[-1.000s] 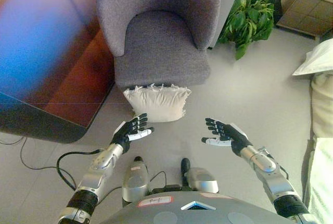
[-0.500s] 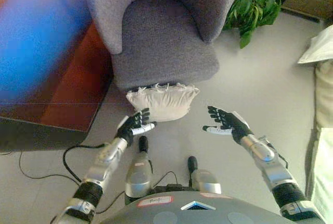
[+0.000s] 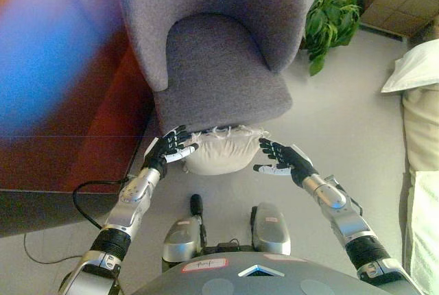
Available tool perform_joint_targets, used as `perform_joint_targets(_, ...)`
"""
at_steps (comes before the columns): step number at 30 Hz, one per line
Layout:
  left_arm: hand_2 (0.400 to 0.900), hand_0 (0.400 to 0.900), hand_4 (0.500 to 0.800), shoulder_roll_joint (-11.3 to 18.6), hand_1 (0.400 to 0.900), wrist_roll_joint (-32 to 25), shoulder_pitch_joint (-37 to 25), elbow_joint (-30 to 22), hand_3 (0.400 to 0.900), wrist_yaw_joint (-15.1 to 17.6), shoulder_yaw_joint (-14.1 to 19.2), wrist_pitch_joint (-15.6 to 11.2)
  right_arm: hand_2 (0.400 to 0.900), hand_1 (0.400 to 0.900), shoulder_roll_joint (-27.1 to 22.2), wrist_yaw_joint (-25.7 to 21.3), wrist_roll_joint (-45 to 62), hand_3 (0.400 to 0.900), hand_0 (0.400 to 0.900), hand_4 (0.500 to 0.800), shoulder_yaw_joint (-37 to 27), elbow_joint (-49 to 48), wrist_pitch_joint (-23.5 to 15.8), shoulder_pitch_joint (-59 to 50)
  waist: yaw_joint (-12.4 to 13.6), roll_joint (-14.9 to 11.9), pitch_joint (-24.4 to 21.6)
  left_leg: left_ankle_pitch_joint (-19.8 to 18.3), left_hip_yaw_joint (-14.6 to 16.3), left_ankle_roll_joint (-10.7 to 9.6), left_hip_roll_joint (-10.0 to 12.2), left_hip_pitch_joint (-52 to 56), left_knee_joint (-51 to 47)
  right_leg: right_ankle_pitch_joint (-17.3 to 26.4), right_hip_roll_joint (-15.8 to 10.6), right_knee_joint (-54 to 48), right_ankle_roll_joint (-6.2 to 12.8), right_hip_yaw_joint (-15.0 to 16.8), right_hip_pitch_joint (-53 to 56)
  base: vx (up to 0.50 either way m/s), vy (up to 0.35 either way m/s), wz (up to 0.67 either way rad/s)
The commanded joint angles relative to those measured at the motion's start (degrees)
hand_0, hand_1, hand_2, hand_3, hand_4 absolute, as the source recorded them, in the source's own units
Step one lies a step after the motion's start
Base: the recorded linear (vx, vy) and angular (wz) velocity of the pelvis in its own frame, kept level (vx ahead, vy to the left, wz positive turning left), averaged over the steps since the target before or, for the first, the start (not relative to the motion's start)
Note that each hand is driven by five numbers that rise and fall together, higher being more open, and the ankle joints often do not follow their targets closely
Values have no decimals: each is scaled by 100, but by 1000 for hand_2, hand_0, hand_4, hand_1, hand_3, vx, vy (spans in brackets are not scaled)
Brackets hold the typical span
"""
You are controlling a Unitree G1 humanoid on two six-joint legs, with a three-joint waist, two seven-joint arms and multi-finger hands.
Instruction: Pick up the pillow and put it on the sofa.
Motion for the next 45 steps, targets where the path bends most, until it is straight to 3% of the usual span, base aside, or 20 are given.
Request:
perform_joint_targets(1,900,900,800,-22,900,-30,-321,-267,900,50,61,-519,900,900,-184,-236,-69,900,900,800,-188,-366,-380,-430,-39,-10,-5,-258,-288,-443,157,-196,-110,499,-190,-1916,-109,-145,157,152,-228,17)
perform_joint_targets(3,900,900,800,16,900,-4,-373,-237,900,88,126,-535,900,900,-267,-319,-260,900,900,800,-211,-400,-390,-468,-73,-111,16,-405,-379,-572,149,-96,-110,1161,-373,-3042,91,-88,223,191,-245,31)
perform_joint_targets(4,900,900,800,45,900,19,-363,-247,900,97,153,-531,900,900,-334,-339,-443,900,900,800,-212,-432,-380,-462,-110,-152,6,-461,-421,-616,179,-18,-110,1352,-395,-3259,164,107,227,195,-188,33)
perform_joint_targets(7,900,900,800,-91,900,98,-405,-67,900,130,179,-546,900,900,-525,-572,-1161,900,900,800,-131,-146,-362,-559,-26,-324,-106,-581,-484,-711,160,76,-110,1513,-365,-3664,244,-84,560,173,-192,35)
perform_joint_targets(11,900,900,800,-129,900,40,-450,-112,900,198,214,-533,900,900,-1165,-808,-2165,900,900,800,2,30,-319,-918,10,-246,-150,-509,-747,-811,401,-16,-110,1237,-190,-3369,160,-195,598,82,-204,45)
perform_joint_targets(16,900,900,800,-105,900,-79,-722,-139,900,323,108,-576,900,900,-1718,-1143,-2949,900,900,800,372,237,-308,-1642,25,-71,195,-301,-1037,-938,698,-403,-110,757,5,-2702,14,-162,72,-94,-124,30)
perform_joint_targets(20,900,900,800,-112,900,-109,-990,-168,900,336,-110,-574,900,900,-2033,-1363,-3459,900,900,800,450,412,-274,-1836,-26,20,366,-118,-1139,-1115,899,-791,-110,618,17,-2581,-29,-637,32,-54,-190,77)
perform_joint_targets(23,900,900,800,-112,900,-96,-1028,-201,900,413,-135,-624,900,900,-2229,-1526,-3662,900,900,800,510,448,-278,-2013,-40,106,543,-26,-1050,-1115,891,-963,-110,623,-72,-2387,-14,-718,-202,-63,-18,13)
perform_joint_targets(28,900,900,800,-137,900,-185,-1172,-233,900,617,-176,-743,900,900,-2217,-1832,-3628,900,900,800,769,838,-189,-2707,39,269,808,108,-765,-1147,848,-1319,-110,674,-226,-2060,47,-591,-877,-79,38,-9)
perform_joint_targets(34,900,900,800,-151,900,-315,-1572,-371,900,837,-329,-893,900,900,-2249,-2245,-3617,900,900,800,999,1096,-81,-3531,87,431,1217,250,-632,-1162,718,-2048,127,622,-371,-1496,101,-423,-1776,-132,12,5)
perform_joint_targets(39,900,900,800,-152,900,-386,-1968,-441,900,1020,-408,-1031,900,900,-2279,-2668,-3580,900,900,800,941,1248,17,-4059,75,471,1453,126,-551,-1163,559,-3128,984,537,-468,-954,137,-174,-2592,-111,-22,7)
perform_joint_targets(45,900,900,800,-119,900,-510,-2281,-536,900,1184,-511,-1147,900,900,-2288,-3048,-3567,900,900,800,954,1444,99,-4564,42,505,1599,-59,-481,-1256,575,-4146,1706,368,-513,-383,142,1,-3376,-45,-28,3)
